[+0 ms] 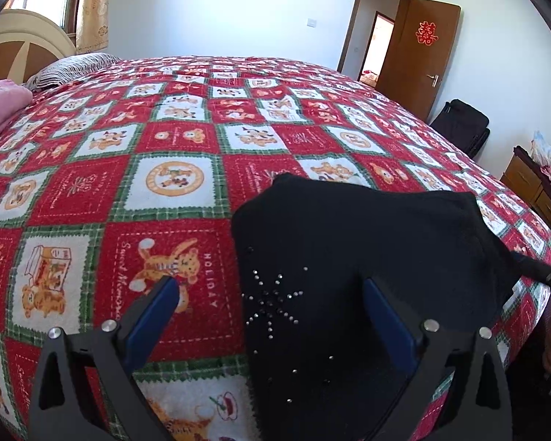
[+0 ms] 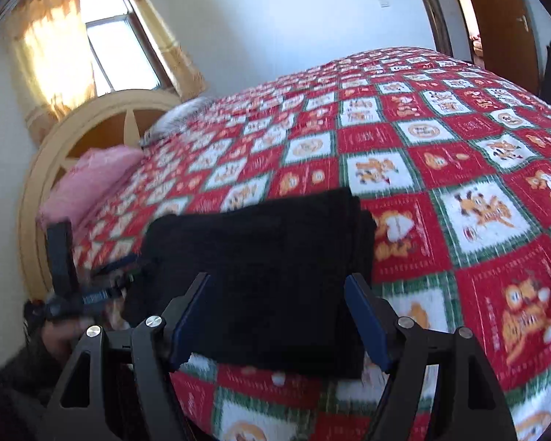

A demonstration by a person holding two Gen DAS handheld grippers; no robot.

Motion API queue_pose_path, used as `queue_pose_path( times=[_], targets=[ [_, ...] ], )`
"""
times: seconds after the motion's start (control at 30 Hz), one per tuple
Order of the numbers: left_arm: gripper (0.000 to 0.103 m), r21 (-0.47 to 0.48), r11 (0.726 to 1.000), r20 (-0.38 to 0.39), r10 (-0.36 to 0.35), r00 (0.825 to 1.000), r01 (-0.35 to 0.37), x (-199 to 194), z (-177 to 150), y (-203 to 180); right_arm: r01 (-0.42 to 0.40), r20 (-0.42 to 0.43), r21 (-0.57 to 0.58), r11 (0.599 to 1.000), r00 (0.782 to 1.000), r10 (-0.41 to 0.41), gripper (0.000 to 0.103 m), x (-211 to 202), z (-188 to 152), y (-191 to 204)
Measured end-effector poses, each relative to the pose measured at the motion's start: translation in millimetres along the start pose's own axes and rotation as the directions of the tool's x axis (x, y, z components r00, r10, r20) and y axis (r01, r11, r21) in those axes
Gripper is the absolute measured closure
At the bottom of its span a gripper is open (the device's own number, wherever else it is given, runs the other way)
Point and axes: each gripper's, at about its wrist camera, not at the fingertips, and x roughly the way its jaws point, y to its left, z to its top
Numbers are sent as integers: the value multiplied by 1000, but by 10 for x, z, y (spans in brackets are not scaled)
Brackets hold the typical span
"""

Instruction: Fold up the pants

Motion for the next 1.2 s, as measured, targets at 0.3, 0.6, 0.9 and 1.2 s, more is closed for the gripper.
queue_pose_path(
  times=[0.3, 0.6, 0.9, 1.2],
  targets=[
    [0, 2, 1000, -7, -8, 1000, 8, 22, -31, 22, 6, -69, 121, 993, 998, 2, 53, 214, -141, -457],
    [0, -27, 999, 15, 21, 1000, -21, -72, -34, 119, 66, 48, 99, 993, 996, -71, 51, -112, 87, -360],
    [0, 21, 999, 45, 26, 999, -27, -151, -24, 23, -111, 12, -108, 988, 994, 113, 39, 332, 506, 350],
    [0, 24, 1000, -6, 20, 1000, -20, -38, -92, 48, -110, -78, -40, 993, 991, 106, 39, 608, 461, 178]
  ],
)
